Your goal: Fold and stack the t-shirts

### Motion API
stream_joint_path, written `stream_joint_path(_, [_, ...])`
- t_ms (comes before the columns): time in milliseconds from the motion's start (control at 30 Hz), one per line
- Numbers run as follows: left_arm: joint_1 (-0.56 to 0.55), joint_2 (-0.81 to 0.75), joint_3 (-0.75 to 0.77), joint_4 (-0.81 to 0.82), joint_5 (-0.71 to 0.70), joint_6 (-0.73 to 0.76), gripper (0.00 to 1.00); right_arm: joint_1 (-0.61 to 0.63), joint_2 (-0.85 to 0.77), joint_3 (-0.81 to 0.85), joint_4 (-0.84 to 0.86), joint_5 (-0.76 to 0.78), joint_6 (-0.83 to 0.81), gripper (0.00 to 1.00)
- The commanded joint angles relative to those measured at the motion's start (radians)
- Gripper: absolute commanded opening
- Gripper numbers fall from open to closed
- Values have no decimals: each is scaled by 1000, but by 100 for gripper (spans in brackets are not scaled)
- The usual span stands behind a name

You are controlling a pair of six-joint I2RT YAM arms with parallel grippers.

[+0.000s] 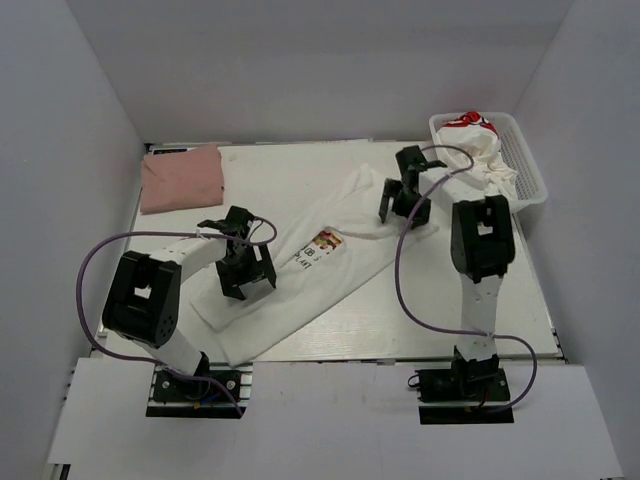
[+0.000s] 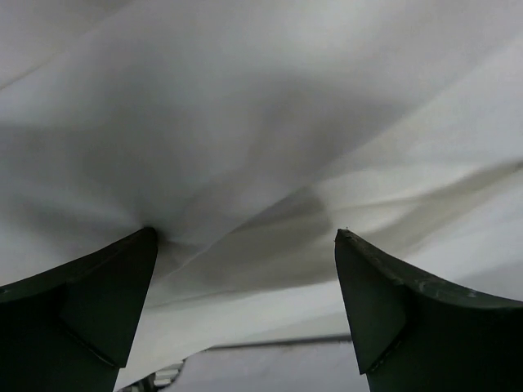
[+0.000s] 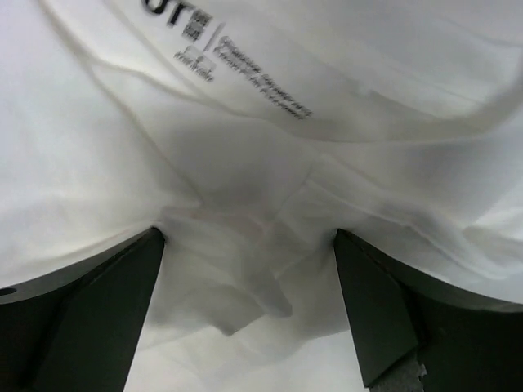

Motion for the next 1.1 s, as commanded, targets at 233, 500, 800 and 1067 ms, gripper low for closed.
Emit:
stream_joint_path(233, [-127, -66, -24, -167, 355, -48, 100, 103, 562, 845, 151, -253, -216, 90])
stream_joint_path(500, [-136, -87, 207, -176, 261, 96, 100, 121, 356, 746, 354, -141, -247, 90])
stream_joint_path(800, [-174, -11, 174, -144, 139, 201, 100, 198, 236, 670, 161, 48, -198, 90])
stream_joint_path(1067, [-268, 31, 28, -107, 184, 221, 100, 247, 236, 504, 115, -66, -66, 90])
